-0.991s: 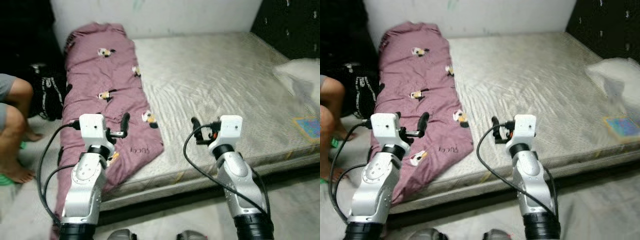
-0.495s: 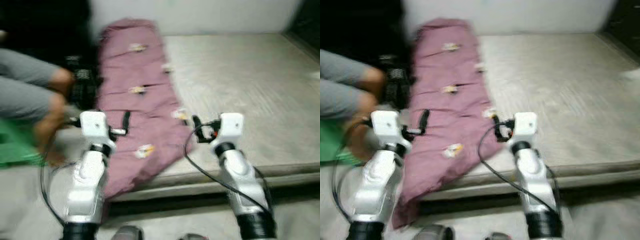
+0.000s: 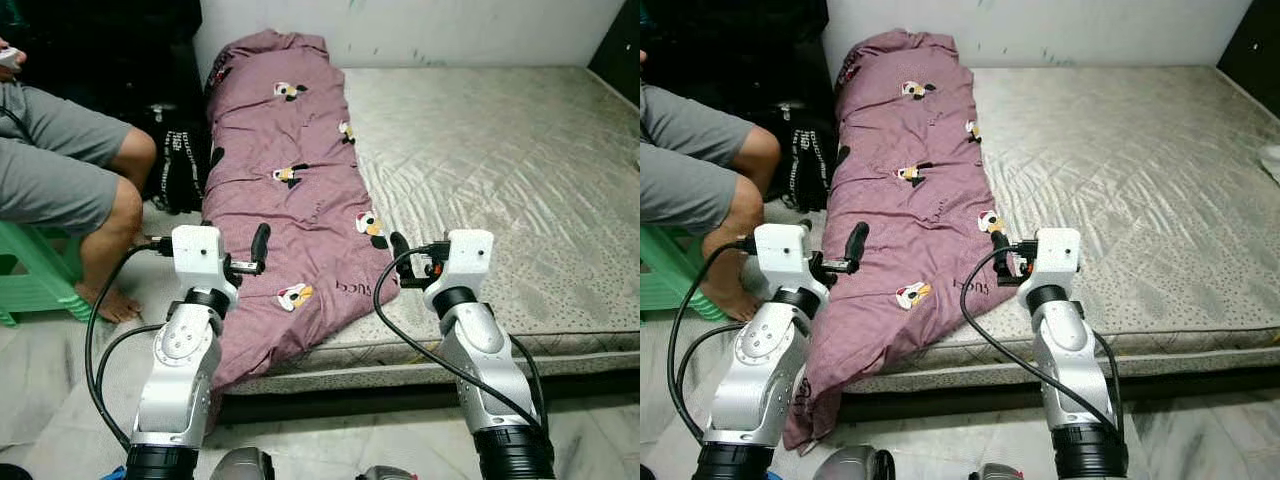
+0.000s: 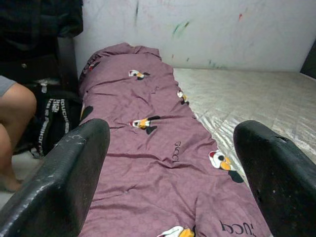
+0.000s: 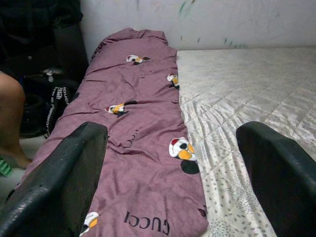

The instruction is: Clean up the room

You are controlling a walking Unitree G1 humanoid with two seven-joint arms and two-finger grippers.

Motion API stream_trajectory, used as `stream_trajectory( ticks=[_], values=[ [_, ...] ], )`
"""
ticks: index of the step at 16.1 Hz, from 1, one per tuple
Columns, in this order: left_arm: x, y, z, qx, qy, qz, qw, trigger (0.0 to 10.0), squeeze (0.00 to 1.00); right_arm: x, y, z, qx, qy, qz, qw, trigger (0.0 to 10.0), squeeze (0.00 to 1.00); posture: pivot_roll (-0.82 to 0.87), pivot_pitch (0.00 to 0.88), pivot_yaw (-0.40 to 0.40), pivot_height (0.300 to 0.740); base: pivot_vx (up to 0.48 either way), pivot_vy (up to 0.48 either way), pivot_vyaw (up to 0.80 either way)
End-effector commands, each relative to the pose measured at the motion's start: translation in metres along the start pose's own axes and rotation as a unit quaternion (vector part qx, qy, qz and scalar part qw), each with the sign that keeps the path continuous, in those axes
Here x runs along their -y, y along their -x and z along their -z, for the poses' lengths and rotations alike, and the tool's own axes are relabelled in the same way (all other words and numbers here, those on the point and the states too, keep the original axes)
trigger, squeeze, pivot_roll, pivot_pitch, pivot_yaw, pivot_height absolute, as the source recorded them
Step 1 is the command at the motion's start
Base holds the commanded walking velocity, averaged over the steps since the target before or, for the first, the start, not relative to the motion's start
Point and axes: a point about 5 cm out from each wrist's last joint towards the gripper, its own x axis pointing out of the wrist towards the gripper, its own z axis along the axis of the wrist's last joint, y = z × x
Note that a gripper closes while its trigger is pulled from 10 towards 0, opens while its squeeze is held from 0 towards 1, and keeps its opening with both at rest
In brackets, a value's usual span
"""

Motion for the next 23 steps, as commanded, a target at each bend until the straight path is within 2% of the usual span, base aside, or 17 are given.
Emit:
stream_trajectory(
  ticks=[1,4,7,10,15,23],
  values=[
    [-0.001,0.0,-0.003,0.003,0.001,0.001,1.0,10.0,0.0,0.003,0.0,0.0,-0.003,-0.006,0.009,1.0,10.0,0.0,-0.02,0.0,-0.007,0.74,0.0,0.0,-0.8],
    [-0.004,0.002,-0.003,0.003,-0.009,-0.006,1.0,10.0,0.0,0.004,0.001,-0.003,0.007,0.0,0.015,1.0,10.0,0.0,-0.02,0.0,-0.007,0.74,0.0,0.0,-0.8],
    [-0.028,0.017,-0.002,0.003,-0.053,-0.048,0.997,10.0,0.0,0.015,0.011,-0.012,0.03,0.003,0.033,0.999,10.0,0.0,-0.02,0.0,-0.004,0.74,0.0,0.0,-0.45],
    [-0.042,0.031,0.006,-0.014,-0.068,-0.064,0.996,10.0,0.0,0.028,0.022,-0.009,0.022,0.013,0.052,0.998,10.0,0.0,-0.01,0.0,-0.004,0.74,0.0,0.0,0.0],
    [-0.031,0.028,0.004,-0.005,-0.045,-0.032,0.998,10.0,0.0,0.029,0.021,-0.008,0.019,0.013,0.055,0.998,10.0,0.0,-0.02,0.0,0.0,0.74,0.157,0.0,-0.61],
    [-0.028,0.026,0.003,-0.003,-0.044,-0.026,0.999,10.0,0.0,0.029,0.02,-0.008,0.019,0.015,0.054,0.998,10.0,0.0,-0.02,0.0,-0.003,0.74,0.254,0.0,0.0]
  ],
)
